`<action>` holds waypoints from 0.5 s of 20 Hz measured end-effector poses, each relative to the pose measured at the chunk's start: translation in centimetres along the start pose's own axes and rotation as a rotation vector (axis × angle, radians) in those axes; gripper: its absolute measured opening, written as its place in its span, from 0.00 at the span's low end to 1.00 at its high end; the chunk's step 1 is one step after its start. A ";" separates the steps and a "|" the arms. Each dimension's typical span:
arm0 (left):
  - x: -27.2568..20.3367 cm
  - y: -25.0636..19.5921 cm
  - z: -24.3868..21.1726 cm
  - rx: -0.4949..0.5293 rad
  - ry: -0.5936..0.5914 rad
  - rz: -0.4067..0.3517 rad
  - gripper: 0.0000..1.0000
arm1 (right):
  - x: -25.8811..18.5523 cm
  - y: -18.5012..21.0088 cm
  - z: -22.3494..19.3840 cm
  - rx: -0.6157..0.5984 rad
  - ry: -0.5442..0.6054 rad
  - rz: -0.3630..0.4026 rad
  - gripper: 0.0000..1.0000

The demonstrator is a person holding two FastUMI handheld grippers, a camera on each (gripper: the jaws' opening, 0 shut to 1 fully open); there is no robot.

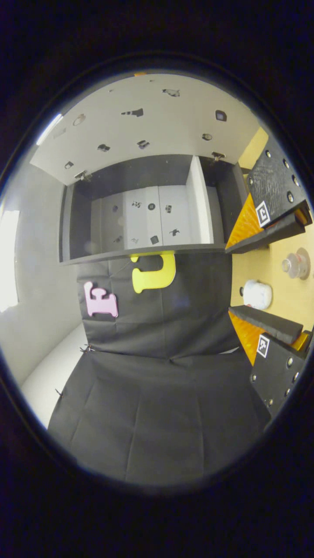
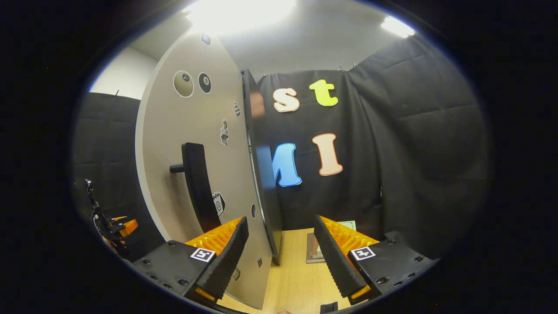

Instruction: Open the cabinet door with the right hand, grasp the bottle in the cabinet with the left hand and place it on the coaster, then close the cabinet door with the right hand.

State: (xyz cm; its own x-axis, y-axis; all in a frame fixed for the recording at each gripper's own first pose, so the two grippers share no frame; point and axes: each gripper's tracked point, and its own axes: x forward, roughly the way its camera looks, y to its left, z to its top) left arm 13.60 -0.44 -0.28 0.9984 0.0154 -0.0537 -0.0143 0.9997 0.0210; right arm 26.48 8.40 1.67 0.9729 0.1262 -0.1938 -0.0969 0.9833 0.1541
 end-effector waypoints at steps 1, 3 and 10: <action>0.6 -0.3 -0.2 -0.024 0.004 -0.014 0.74 | 0.0 0.3 0.1 -0.007 0.002 0.000 0.97; 2.1 -0.5 -0.4 -0.077 0.003 -0.041 0.72 | -0.2 1.5 -0.1 -0.020 0.013 0.009 0.97; 4.7 0.5 -2.3 -0.107 0.008 -0.082 0.71 | 0.5 7.8 -0.6 -0.046 0.053 0.101 0.97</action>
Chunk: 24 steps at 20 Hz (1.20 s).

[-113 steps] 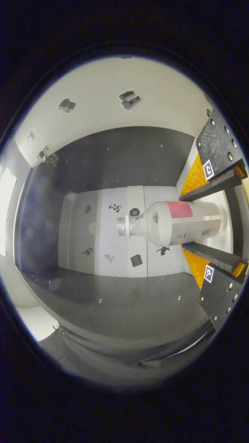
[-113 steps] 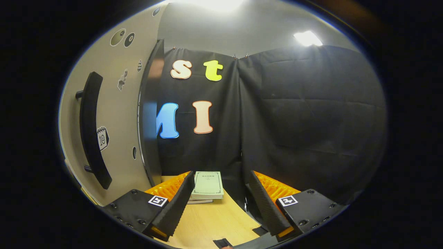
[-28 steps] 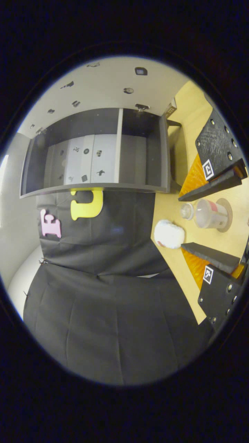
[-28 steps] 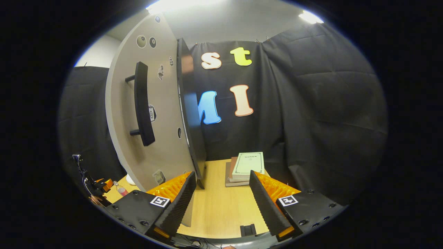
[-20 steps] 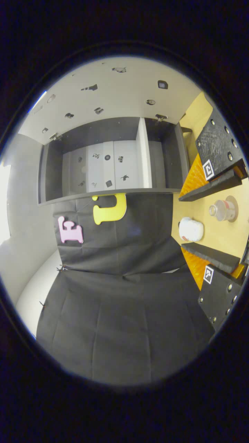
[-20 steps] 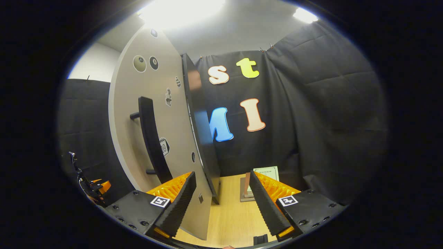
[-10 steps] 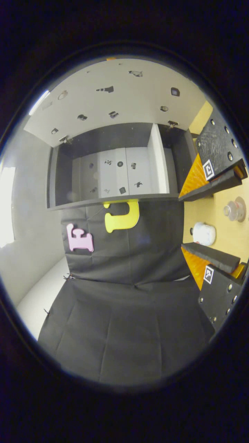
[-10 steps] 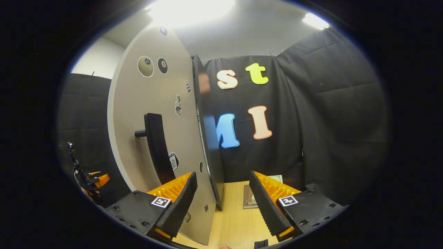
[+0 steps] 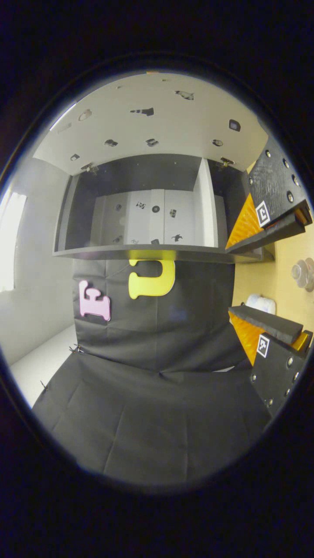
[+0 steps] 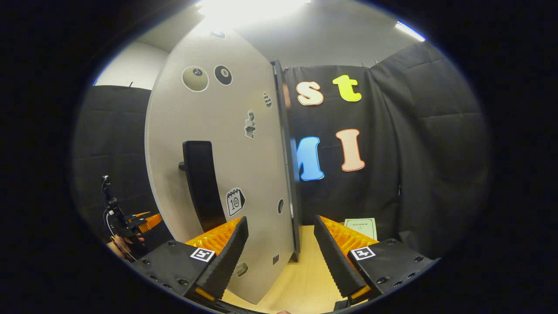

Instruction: Open the cabinet door with the right hand, grasp the bottle in the cabinet with the left hand and place it on the coaster, then close the cabinet door with the right hand.

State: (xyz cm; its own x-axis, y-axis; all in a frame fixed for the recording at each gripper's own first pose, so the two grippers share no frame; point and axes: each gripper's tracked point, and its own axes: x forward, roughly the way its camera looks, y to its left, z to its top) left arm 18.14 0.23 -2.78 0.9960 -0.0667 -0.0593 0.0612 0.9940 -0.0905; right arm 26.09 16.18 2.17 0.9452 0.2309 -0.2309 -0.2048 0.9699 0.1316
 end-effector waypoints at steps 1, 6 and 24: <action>0.1 0.4 -0.5 -0.004 0.010 0.002 0.73 | 0.5 0.4 -0.1 -0.018 0.001 -0.002 0.97; 0.3 3.6 -1.6 -0.008 0.028 0.026 0.71 | 2.6 3.2 -0.4 -0.030 0.012 0.032 0.97; 0.1 14.9 -3.4 -0.030 0.051 0.140 0.71 | 12.2 11.9 -1.7 -0.123 0.023 0.083 0.98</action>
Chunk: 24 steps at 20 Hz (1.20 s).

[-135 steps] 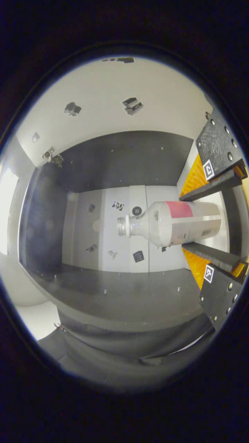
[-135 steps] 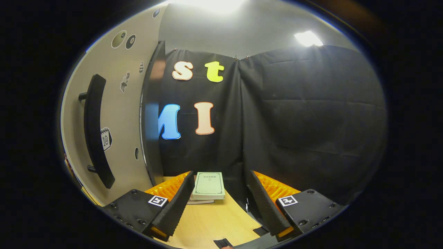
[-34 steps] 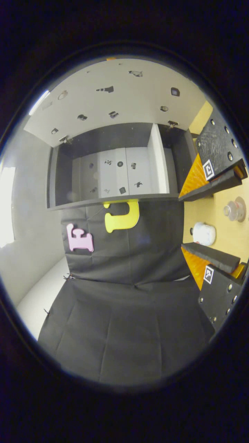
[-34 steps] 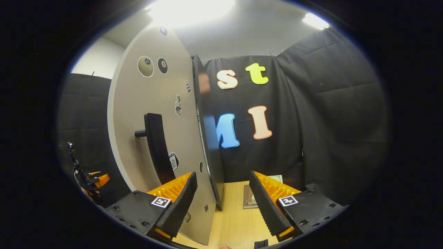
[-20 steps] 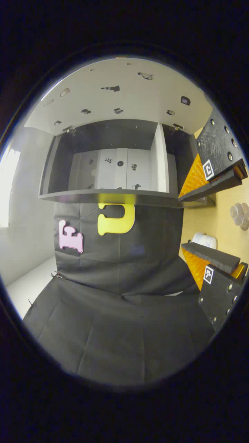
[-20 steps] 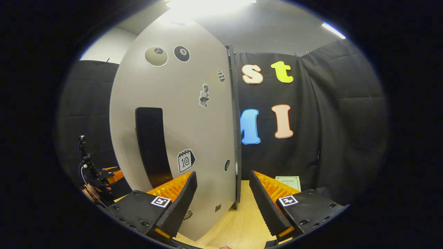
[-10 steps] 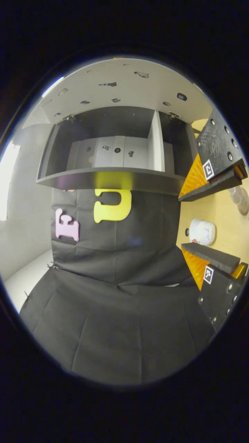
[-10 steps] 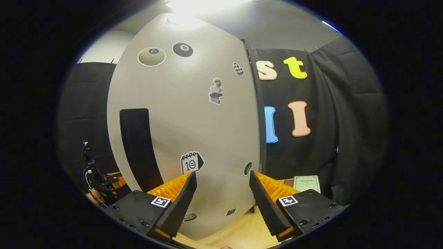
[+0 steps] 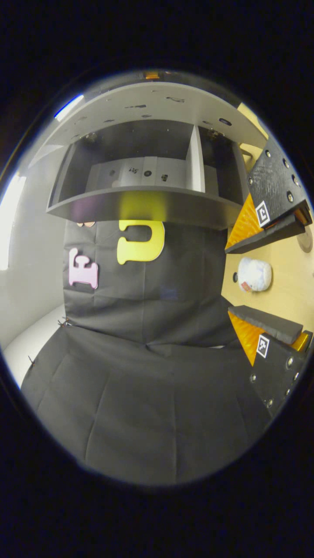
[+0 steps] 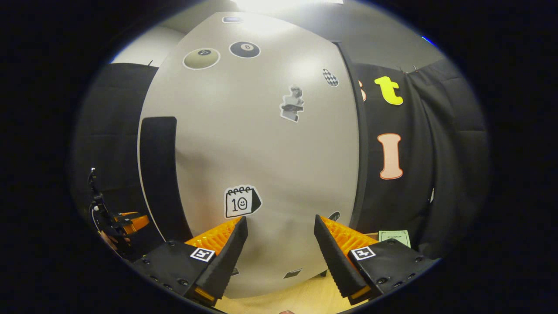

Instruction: Open the cabinet door with the right hand, grasp the bottle in the cabinet with the left hand and place it on the coaster, then close the cabinet door with the right hand.

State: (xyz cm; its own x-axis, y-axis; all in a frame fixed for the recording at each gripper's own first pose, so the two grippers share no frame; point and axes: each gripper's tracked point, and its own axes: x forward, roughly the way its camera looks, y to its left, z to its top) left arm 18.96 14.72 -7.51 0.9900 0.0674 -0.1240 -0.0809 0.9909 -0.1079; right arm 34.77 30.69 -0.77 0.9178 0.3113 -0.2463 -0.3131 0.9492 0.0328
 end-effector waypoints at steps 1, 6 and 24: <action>-0.1 0.8 -0.2 0.001 0.001 0.013 0.71 | 0.4 0.7 -0.5 -0.009 0.008 0.003 0.98; -0.5 4.1 -1.3 0.008 0.012 0.068 0.74 | 3.7 0.9 -1.9 -0.013 0.037 -0.025 0.97; -1.1 10.2 -1.3 0.075 0.013 0.184 0.71 | 10.9 2.1 -2.5 0.053 0.012 -0.081 0.96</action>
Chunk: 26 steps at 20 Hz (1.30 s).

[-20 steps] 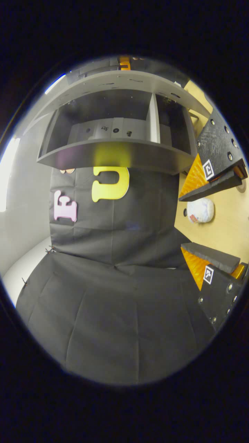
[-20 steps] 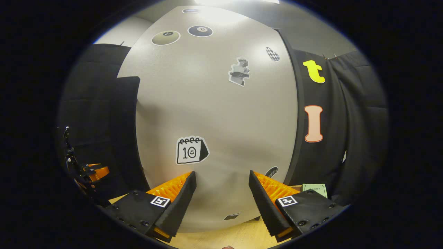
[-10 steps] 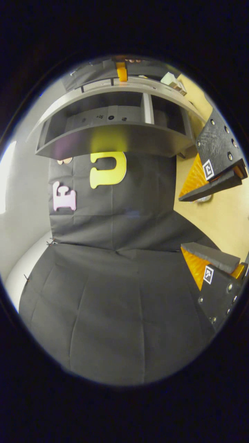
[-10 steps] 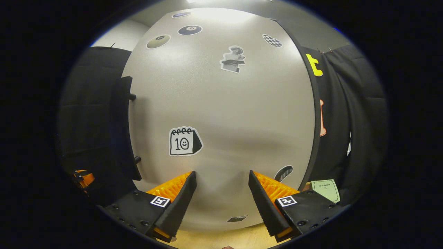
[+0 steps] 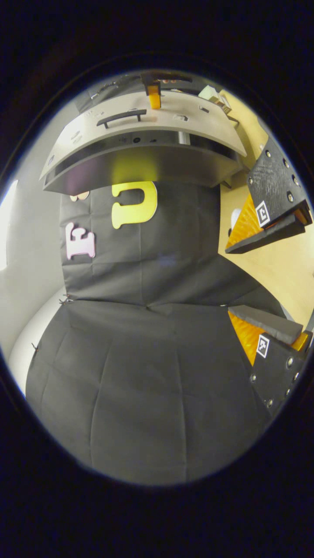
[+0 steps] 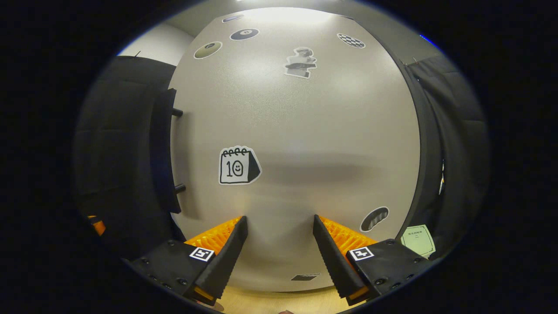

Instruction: Open the cabinet door with the right hand, grasp the bottle in the cabinet with the left hand and place it on the coaster, then close the cabinet door with the right hand.

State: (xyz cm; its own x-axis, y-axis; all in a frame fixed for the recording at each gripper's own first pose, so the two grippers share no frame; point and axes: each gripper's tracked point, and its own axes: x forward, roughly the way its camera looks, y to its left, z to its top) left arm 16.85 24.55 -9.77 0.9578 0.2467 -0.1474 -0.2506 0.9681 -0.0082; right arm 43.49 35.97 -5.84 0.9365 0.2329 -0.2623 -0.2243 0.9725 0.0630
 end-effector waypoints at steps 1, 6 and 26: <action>-0.2 0.1 0.0 0.000 0.001 0.001 0.71 | 0.0 0.0 -0.1 -0.002 -0.006 -0.012 0.92; -1.0 -0.1 0.8 0.003 -0.016 0.004 0.71 | -0.2 0.1 -0.3 -0.053 -0.036 -0.045 0.96; -12.3 -18.9 7.7 0.008 -0.127 -0.174 0.73 | -21.5 -11.1 1.9 -0.005 -0.147 0.014 0.97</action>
State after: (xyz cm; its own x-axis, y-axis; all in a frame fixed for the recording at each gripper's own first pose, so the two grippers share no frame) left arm 10.85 3.53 -0.18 0.9967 0.0794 -0.0183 -0.0797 0.9967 -0.0146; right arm 26.32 20.20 0.92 0.9626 0.2443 -0.1172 -0.2386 0.9692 0.0603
